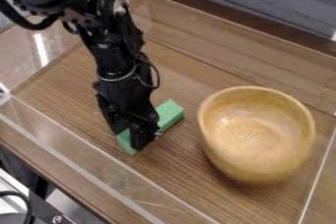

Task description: Put the green block in the brown bowl

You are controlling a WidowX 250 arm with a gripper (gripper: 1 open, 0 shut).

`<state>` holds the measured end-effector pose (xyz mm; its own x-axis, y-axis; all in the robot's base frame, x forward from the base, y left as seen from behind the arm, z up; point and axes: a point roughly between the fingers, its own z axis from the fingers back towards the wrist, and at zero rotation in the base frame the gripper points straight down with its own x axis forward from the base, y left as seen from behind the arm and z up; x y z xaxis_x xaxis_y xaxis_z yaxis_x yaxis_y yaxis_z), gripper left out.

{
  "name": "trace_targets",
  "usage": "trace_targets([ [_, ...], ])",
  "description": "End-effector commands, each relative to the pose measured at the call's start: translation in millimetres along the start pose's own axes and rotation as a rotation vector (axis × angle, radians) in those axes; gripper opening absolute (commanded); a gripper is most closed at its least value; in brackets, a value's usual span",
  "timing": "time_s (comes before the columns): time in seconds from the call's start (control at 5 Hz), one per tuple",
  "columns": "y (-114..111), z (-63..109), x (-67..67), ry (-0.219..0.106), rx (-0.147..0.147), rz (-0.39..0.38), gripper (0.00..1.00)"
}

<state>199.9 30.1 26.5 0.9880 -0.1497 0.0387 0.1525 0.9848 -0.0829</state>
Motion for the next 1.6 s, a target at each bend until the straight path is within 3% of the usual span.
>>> trace_targets([
  [0.0, 3.1, 7.8, 3.2, -0.014, -0.002, 0.012, 0.00],
  [0.6, 1.4, 20.2, 0.1, 0.019, -0.025, 0.023, 0.00],
  [1.4, 0.8, 43.5, 0.6, 0.031, -0.047, 0.035, 0.00],
])
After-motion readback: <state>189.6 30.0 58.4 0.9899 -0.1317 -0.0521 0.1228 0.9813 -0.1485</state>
